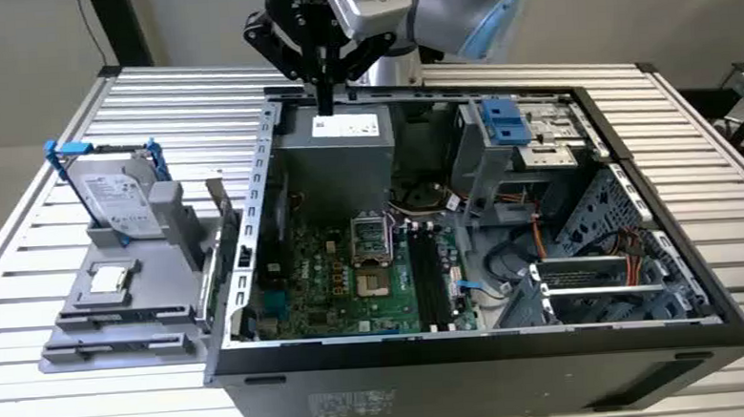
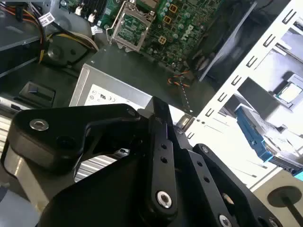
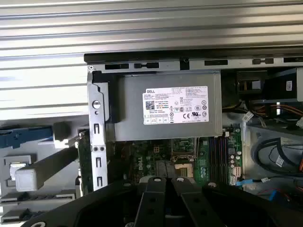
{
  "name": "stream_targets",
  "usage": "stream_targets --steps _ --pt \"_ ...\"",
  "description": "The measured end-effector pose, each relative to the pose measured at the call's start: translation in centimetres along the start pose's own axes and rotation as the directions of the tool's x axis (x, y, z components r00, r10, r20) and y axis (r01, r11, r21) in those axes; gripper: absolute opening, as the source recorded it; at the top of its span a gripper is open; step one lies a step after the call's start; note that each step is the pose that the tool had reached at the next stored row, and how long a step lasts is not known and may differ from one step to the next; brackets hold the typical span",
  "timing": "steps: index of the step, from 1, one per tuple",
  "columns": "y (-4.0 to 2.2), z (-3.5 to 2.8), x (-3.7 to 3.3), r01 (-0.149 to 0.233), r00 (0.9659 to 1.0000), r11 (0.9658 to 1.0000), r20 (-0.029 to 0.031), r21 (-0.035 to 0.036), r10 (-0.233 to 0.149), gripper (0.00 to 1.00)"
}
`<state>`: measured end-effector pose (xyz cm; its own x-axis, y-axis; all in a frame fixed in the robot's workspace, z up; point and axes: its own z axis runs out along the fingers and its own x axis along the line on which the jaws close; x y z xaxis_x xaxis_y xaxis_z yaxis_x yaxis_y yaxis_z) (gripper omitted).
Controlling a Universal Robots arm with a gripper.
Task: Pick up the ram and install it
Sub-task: 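Reach for the ram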
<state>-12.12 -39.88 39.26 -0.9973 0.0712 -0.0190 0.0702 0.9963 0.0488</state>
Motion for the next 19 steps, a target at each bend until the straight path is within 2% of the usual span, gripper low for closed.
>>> stream_targets --steps 2,3,10,19 --pt "0.00 0.00 0.00 0.000 1.0000 1.0000 0.0000 0.0000 0.000 0.00" --pt "0.00 0.00 0.00 0.000 1.0000 1.0000 -0.0036 0.0010 0.000 0.00" --pt "-0.02 0.00 0.25 0.000 1.0000 1.0000 -0.0036 0.0009 0.000 0.00" --pt "-0.06 -0.02 0.92 0.000 1.0000 1.0000 -0.0036 0.0010 0.000 0.00"
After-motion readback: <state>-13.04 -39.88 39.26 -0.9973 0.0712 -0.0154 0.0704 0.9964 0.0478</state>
